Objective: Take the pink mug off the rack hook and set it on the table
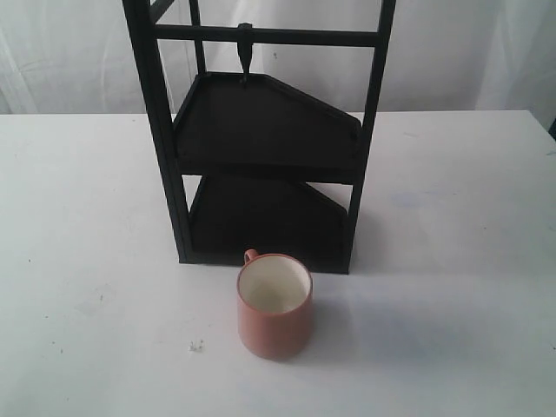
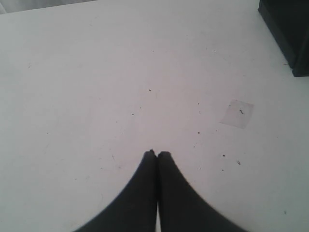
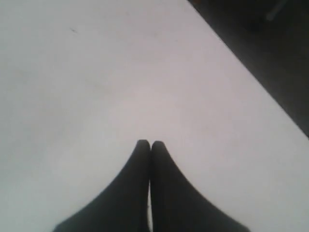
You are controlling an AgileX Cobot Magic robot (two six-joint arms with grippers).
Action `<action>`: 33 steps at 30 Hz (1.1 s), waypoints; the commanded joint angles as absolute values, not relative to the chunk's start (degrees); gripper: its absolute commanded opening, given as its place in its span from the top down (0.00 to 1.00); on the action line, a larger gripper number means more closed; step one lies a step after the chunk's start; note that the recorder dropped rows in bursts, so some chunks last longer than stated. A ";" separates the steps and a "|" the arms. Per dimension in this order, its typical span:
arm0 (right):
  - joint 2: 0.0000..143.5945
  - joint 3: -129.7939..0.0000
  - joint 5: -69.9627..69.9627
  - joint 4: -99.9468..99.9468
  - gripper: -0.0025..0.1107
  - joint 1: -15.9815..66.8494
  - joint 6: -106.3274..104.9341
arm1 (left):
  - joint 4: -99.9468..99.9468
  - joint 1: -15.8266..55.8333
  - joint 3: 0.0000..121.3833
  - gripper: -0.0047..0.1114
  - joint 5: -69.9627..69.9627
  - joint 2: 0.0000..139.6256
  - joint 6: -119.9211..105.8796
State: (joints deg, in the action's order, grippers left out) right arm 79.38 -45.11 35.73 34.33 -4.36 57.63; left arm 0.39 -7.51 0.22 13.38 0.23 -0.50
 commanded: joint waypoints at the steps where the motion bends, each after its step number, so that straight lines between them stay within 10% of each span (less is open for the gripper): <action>1: 69.48 -44.55 30.87 34.65 0.98 -2.08 53.13 | 0.31 -7.20 0.00 0.96 13.34 0.00 0.00; 22: 6.60 -25.99 15.69 34.23 0.98 13.09 32.61 | 0.31 -7.20 0.00 0.96 13.34 0.00 0.00; 33: 0.00 -22.13 16.52 26.14 0.98 13.09 52.13 | 0.31 -7.20 0.00 0.96 13.35 0.00 0.00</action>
